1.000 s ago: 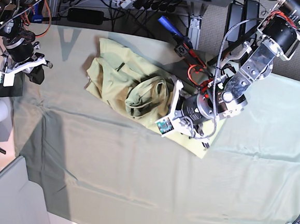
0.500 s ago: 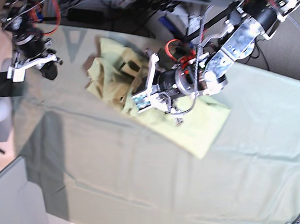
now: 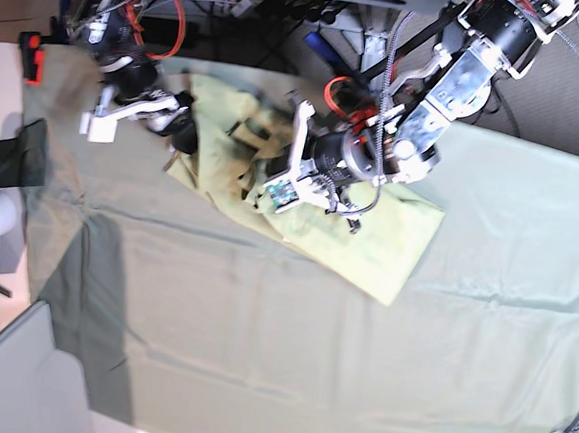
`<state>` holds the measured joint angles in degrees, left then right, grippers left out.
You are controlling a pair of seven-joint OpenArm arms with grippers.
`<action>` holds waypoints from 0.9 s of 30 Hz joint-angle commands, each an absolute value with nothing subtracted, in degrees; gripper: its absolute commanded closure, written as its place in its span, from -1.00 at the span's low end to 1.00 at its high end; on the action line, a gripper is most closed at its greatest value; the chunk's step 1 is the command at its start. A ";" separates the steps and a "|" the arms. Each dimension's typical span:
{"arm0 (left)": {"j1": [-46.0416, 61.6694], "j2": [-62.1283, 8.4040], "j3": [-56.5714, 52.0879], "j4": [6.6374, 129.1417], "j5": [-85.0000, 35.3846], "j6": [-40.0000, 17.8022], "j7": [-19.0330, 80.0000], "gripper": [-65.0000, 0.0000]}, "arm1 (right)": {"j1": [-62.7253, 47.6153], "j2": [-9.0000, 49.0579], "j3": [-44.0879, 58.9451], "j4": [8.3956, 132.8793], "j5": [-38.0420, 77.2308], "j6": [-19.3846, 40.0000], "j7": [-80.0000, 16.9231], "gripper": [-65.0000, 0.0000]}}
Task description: Fold the T-shirt properly
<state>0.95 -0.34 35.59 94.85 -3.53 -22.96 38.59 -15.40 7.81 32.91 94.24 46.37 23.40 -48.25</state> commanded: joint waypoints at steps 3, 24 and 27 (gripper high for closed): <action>0.01 0.16 35.55 95.83 -4.12 -23.22 37.54 0.97 | -15.11 7.92 30.74 94.94 46.61 24.75 -47.40 -0.32; -0.34 0.12 35.55 100.90 -4.08 -23.40 39.75 0.97 | -14.94 8.08 27.16 94.94 36.67 24.71 -39.38 1.00; -0.30 0.12 35.55 103.72 -4.51 -23.42 40.58 0.97 | -14.94 9.61 27.86 94.94 35.99 24.69 -39.22 1.00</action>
<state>0.32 -0.47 35.55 102.63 -3.95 -23.03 41.41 -15.38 8.47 27.18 94.11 35.94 23.42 -40.84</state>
